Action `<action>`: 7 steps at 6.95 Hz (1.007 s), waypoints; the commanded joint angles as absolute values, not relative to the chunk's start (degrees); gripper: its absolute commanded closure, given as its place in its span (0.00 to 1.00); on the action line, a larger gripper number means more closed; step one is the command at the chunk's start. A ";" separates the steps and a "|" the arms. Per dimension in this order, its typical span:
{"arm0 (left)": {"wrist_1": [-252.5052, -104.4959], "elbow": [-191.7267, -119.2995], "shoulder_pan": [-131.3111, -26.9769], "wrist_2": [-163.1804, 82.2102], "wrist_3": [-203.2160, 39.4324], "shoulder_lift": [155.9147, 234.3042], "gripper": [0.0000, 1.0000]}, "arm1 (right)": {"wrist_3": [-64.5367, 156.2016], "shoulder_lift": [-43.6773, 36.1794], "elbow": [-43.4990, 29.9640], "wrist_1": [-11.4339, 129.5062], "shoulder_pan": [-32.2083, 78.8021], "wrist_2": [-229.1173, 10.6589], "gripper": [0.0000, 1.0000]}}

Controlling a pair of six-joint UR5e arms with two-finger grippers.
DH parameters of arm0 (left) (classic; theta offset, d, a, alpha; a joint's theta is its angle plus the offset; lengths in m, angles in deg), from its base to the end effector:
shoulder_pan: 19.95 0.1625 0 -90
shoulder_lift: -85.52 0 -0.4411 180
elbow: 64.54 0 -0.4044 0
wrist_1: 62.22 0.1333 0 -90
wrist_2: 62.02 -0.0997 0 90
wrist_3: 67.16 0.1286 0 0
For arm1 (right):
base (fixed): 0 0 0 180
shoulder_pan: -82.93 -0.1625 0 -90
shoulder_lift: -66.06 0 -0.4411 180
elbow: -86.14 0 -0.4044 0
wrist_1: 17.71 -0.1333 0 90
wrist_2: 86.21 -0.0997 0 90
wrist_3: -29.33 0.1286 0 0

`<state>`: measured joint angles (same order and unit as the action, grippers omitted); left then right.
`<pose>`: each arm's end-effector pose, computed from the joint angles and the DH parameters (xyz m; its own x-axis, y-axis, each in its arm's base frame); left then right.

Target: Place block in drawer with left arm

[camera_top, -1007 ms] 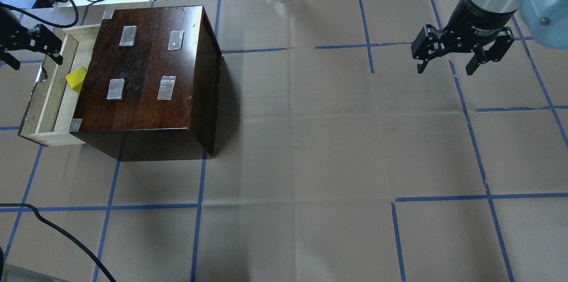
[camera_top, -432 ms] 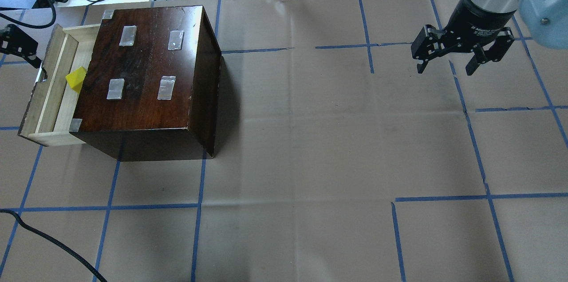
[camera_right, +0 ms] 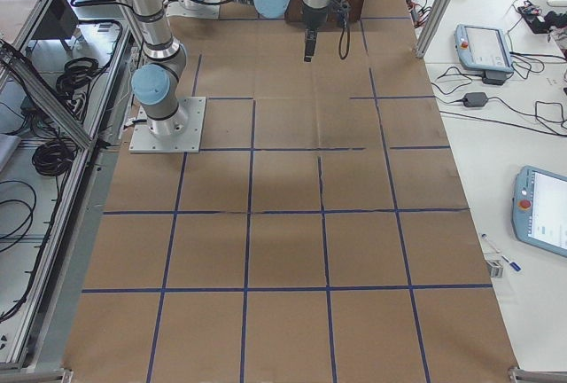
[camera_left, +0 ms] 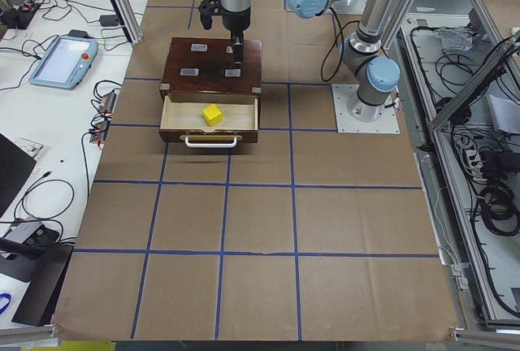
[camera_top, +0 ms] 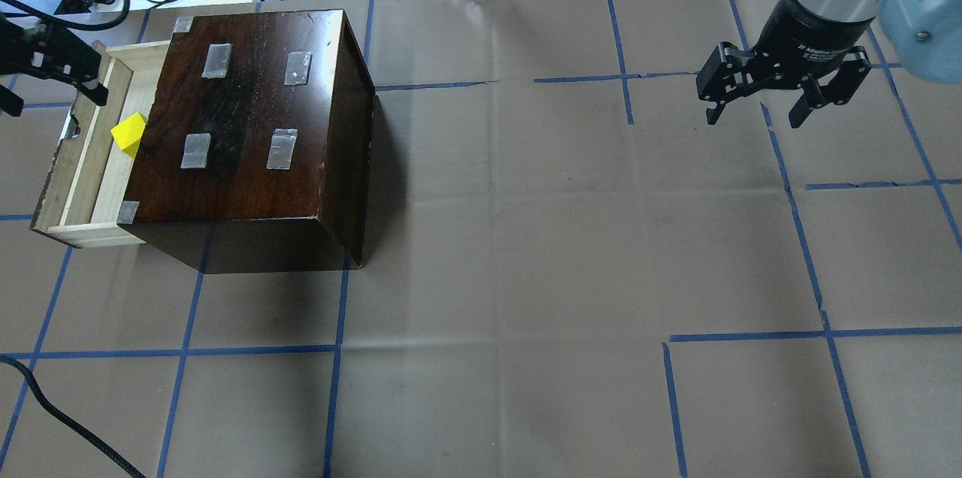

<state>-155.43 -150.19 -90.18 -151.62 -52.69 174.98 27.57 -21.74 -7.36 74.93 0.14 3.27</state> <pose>0.0436 -0.5180 0.5124 -0.9957 -0.0923 -0.0006 -0.0922 0.9953 -0.0301 0.0691 -0.5249 0.4294 -0.9954 0.0955 -0.0107 0.0948 0.9941 0.0531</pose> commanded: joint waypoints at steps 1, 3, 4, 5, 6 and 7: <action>-156.09 -150.24 -100.50 -150.26 -63.51 174.98 0.01 | 27.57 -21.74 -7.38 74.84 0.14 3.27 0.00; -156.00 -150.50 -105.62 -149.21 -68.73 176.30 0.01 | 27.57 -21.74 -7.38 74.93 0.14 3.27 0.00; -155.83 -150.50 -108.25 -149.29 -70.74 177.70 0.01 | 27.57 -21.74 -7.38 74.93 0.14 3.27 0.00; -155.56 -150.94 -110.63 -149.47 -70.94 178.58 0.01 | 27.57 -21.74 -7.38 74.93 0.14 3.27 0.00; -155.65 -151.03 -111.26 -149.47 -69.98 178.94 0.01 | 27.57 -21.74 -7.38 74.93 0.14 3.27 0.00; -155.47 -151.72 -111.27 -149.90 -69.45 178.77 0.01 | 27.57 -21.74 -7.38 74.84 0.14 3.27 0.00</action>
